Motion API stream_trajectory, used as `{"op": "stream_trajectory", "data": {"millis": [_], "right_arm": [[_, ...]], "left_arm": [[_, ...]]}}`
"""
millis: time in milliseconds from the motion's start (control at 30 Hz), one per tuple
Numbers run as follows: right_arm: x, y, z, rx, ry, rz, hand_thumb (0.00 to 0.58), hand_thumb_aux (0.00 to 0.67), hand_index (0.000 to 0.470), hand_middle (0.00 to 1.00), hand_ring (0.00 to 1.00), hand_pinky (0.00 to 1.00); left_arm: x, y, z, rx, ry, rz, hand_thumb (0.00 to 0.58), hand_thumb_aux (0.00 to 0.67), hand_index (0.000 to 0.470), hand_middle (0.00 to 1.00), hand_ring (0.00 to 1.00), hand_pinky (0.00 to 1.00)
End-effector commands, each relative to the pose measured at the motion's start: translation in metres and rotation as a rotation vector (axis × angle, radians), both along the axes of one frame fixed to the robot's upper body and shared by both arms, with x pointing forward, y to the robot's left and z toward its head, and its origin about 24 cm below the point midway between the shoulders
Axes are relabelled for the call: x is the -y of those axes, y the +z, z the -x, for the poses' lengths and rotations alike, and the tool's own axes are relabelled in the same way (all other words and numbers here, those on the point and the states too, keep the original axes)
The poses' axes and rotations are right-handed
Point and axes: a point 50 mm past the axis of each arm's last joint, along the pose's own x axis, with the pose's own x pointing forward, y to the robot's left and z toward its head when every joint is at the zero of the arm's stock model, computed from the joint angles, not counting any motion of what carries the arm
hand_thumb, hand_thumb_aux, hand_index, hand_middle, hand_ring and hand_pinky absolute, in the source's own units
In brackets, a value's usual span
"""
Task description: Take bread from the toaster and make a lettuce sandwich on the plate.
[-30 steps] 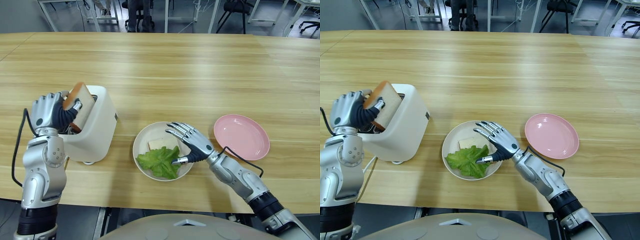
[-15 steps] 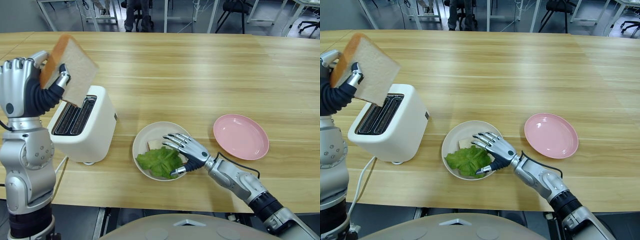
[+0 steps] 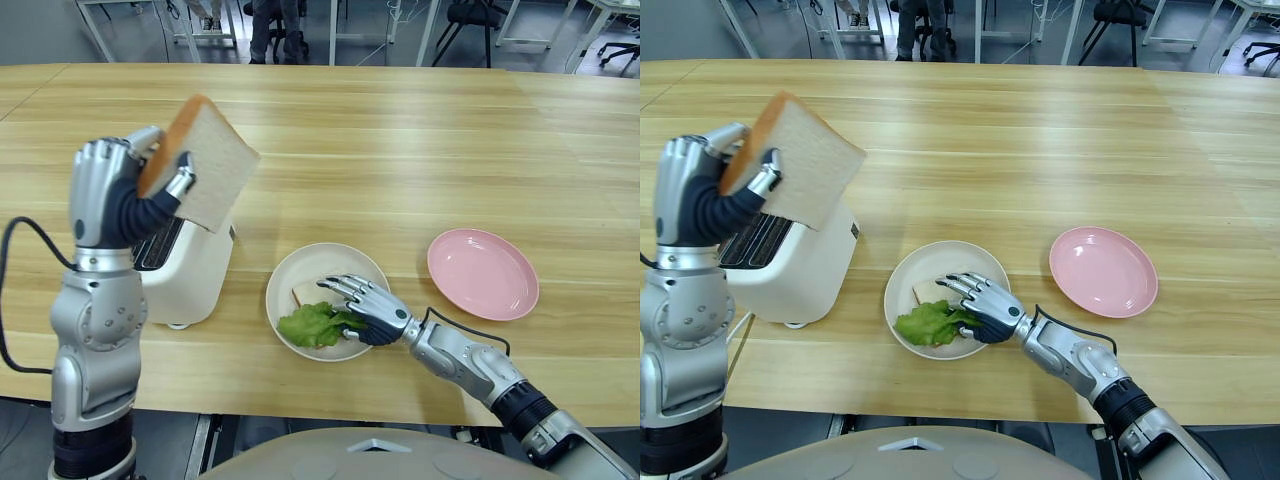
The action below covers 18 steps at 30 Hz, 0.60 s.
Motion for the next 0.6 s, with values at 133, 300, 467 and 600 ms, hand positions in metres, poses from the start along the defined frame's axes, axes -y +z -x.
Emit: {"op": "stream_trajectory", "data": {"millis": [133,300,467,600], "right_arm": [[-0.001,0.009,0.0,0.006,0.006,-0.046,0.58,0.67,0.46,0.0,0.0,0.0],[-0.004,0.02,-0.003,0.018,0.009,-0.091,0.58,0.67,0.46,0.0,0.0,0.0],[-0.004,0.034,-0.006,0.027,0.008,-0.122,0.58,0.67,0.46,0.0,0.0,0.0],[0.001,0.042,-0.014,0.044,-0.025,-0.136,0.58,0.67,0.46,0.0,0.0,0.0]], "left_arm": [[0.025,-0.031,-0.007,-0.136,-0.149,0.053,0.58,0.67,0.46,1.0,1.0,1.0],[0.043,-0.052,-0.01,-0.231,-0.232,0.079,0.58,0.67,0.46,1.0,1.0,1.0],[0.046,-0.065,-0.013,-0.293,-0.248,0.12,0.58,0.67,0.46,1.0,1.0,1.0],[0.046,-0.077,-0.016,-0.344,-0.245,0.145,0.58,0.67,0.46,1.0,1.0,1.0]]}}
